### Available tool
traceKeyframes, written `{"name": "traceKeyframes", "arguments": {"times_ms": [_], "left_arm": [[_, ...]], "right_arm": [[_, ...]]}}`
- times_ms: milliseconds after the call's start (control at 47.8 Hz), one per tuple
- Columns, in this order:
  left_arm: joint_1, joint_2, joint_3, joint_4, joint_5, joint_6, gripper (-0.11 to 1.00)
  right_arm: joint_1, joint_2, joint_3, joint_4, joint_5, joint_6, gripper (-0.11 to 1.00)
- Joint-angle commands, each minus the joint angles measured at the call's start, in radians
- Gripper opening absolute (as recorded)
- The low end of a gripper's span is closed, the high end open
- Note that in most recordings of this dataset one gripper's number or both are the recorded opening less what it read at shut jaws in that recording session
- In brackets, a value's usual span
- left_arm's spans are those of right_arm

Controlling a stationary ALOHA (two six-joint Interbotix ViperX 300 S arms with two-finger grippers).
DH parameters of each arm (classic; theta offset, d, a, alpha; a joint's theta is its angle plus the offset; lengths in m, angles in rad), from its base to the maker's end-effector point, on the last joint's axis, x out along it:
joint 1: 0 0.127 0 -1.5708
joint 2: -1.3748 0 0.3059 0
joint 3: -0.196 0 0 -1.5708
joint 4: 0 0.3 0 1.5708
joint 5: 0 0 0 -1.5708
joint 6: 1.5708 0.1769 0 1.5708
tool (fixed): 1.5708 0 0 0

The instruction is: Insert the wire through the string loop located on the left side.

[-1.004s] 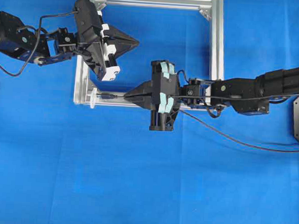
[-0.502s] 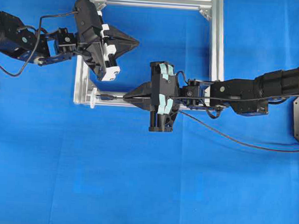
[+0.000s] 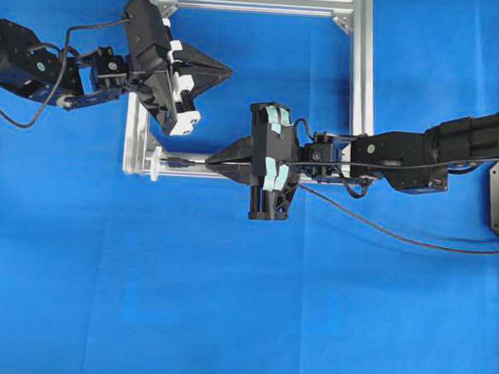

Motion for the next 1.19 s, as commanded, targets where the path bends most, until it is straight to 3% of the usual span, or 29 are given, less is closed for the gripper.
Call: {"name": "traceKeyframes", "arguments": {"times_ms": [0, 1172], "left_arm": [[-0.003, -0.037, -0.008, 0.003, -0.006, -0.002, 0.00], [-0.002, -0.037, -0.008, 0.003, -0.006, -0.002, 0.00]], "right_arm": [[0.002, -0.017, -0.018, -0.002, -0.011, 0.000, 0.00], [0.002, -0.012, -0.029, 0.000, -0.014, 0.000, 0.00]]}}
